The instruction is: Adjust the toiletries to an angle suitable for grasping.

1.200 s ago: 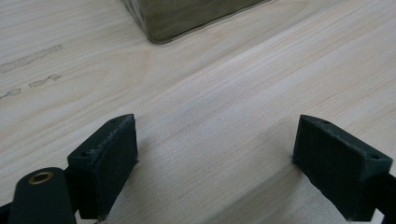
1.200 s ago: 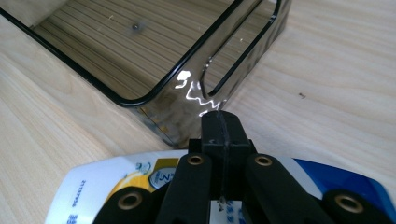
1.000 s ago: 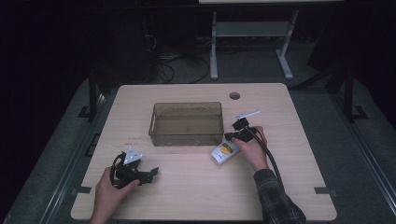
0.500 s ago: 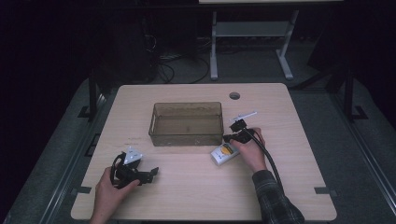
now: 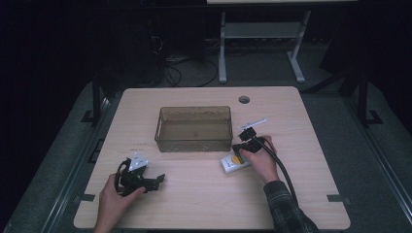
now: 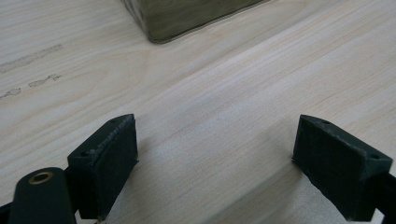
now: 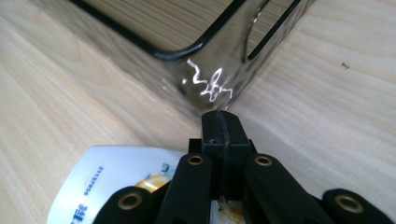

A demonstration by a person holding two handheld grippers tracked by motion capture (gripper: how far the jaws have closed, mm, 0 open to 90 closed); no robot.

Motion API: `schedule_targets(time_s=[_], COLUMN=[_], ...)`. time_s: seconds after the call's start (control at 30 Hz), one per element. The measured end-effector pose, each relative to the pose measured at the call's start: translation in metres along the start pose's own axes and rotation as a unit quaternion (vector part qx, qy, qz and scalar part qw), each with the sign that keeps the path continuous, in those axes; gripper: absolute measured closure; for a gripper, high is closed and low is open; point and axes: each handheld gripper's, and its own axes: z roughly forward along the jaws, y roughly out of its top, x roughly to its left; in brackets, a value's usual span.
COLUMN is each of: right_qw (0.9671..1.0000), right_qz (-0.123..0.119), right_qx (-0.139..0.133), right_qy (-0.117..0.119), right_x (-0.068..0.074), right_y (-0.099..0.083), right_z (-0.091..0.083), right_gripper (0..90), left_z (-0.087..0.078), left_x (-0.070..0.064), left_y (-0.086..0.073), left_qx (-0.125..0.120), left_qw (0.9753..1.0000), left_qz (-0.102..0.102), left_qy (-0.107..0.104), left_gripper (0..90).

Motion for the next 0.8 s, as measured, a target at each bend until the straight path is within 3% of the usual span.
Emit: schedule_targets(time_s=[0.47, 0.8], right_qw=[0.9996, 0.9994], right_qz=[-0.022, -0.022], right_qx=[0.011, 0.015], right_qy=[0.017, 0.022], right_x=[0.018, 0.024], right_y=[-0.009, -0.023], right_z=[-0.006, -0.011], right_gripper=[90.0, 90.0], left_z=[0.0, 0.0], left_x=[0.0, 0.0], left_y=[0.0, 0.0], left_qx=[-0.001, -0.001], left_qw=[1.0, 1.0], left_qz=[0.0, 0.0], left_qy=[0.0, 0.0], left_gripper=[12.6, 12.6])
